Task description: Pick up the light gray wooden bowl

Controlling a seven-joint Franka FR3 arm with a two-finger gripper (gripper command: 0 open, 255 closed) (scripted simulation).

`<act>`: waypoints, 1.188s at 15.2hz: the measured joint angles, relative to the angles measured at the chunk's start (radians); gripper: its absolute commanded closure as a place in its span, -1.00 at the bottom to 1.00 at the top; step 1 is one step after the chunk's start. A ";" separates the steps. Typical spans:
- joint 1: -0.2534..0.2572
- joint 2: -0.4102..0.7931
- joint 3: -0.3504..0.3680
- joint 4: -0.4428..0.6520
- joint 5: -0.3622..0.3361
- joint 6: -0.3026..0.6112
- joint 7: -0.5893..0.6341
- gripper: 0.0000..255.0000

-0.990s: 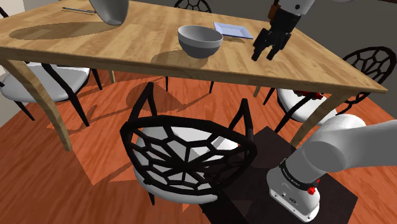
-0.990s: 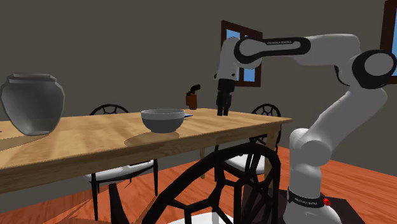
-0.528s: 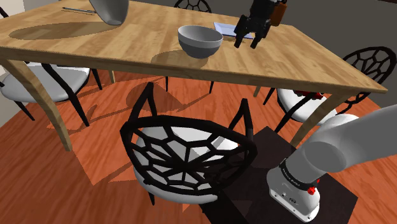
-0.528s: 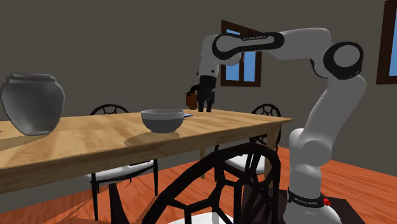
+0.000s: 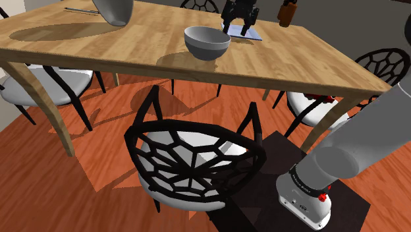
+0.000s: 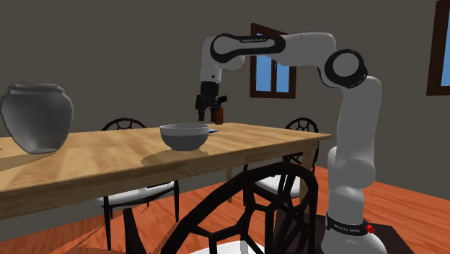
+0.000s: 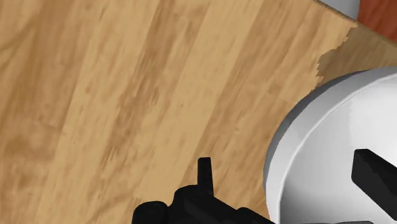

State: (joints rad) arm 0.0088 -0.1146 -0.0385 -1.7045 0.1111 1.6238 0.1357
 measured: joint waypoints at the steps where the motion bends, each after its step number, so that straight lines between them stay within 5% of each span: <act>1: 0.001 0.048 0.001 0.062 0.003 -0.016 0.009 -1.00; 4: 0.002 0.109 0.002 0.120 0.007 -0.020 0.017 -1.00; 10: 0.004 0.104 0.004 0.041 0.007 0.053 0.012 -1.00; 11: 0.004 0.103 0.004 0.033 0.007 0.059 0.011 1.00; 18: 0.003 0.099 0.003 0.026 0.007 0.066 0.011 1.00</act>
State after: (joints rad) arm 0.0122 -0.0157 -0.0351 -1.6785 0.1185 1.6897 0.1466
